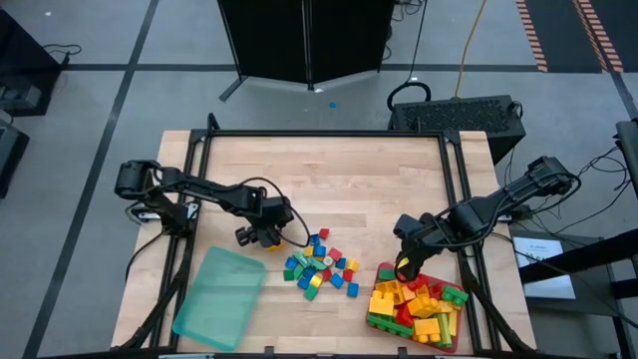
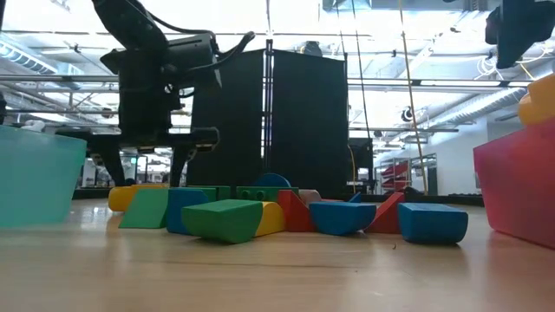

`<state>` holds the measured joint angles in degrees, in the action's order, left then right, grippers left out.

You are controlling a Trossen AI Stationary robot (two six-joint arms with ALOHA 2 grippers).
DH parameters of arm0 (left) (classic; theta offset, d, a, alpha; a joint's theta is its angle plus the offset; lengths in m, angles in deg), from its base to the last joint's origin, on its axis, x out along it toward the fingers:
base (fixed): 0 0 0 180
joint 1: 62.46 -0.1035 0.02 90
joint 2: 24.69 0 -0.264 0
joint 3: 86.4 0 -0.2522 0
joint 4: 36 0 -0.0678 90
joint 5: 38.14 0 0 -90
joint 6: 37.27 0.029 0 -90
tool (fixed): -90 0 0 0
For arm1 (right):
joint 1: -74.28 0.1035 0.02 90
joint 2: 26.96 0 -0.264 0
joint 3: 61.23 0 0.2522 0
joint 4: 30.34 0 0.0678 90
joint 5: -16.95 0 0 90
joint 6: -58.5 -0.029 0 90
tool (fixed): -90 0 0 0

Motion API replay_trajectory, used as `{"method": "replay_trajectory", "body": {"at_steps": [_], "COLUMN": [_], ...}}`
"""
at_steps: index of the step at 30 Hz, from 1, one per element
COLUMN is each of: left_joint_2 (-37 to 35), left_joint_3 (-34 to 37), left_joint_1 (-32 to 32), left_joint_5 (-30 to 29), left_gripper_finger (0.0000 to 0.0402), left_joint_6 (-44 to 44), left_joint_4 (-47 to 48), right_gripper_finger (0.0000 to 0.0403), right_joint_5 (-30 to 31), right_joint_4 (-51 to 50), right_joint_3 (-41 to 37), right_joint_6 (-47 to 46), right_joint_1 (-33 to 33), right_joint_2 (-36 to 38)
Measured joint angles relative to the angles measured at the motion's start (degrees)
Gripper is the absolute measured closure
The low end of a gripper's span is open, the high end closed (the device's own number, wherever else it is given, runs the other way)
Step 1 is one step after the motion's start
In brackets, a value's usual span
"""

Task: Sort blocks by size
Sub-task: Put the 2-stud yellow game piece into the pink bin

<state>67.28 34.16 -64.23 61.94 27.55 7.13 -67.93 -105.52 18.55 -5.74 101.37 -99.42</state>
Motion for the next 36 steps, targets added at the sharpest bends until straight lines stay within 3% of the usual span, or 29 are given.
{"method": "replay_trajectory", "body": {"at_steps": [4, 15, 23, 36], "left_joint_2": [0.28, 0.41, 0.43, 0.43], "left_joint_3": [-0.01, -0.01, -0.88, -11.89], "left_joint_1": [0.44, 0.69, -0.44, -8.39], "left_joint_5": [0.21, 2.50, -0.85, -2.13], "left_gripper_finger": [0.0181, 0.0305, 0.0314, 0.0315], "left_joint_6": [-1.41, -7.25, -13.23, -19.23], "left_joint_4": [-0.91, -2.99, -2.04, -1.61], "right_gripper_finger": [0.0103, 0.0103, 0.0103, 0.0103], "right_joint_5": [1.32, 1.90, 4.96, 11.91], "right_joint_4": [0.03, 0.03, 0.56, 2.05], "right_joint_3": [-0.02, -0.02, -0.02, -0.02], "right_joint_6": [0.01, -0.78, -3.09, -2.93], "right_joint_1": [0.00, 0.00, 0.00, 0.02], "right_joint_2": [0.00, 0.00, -0.02, 0.76]}}
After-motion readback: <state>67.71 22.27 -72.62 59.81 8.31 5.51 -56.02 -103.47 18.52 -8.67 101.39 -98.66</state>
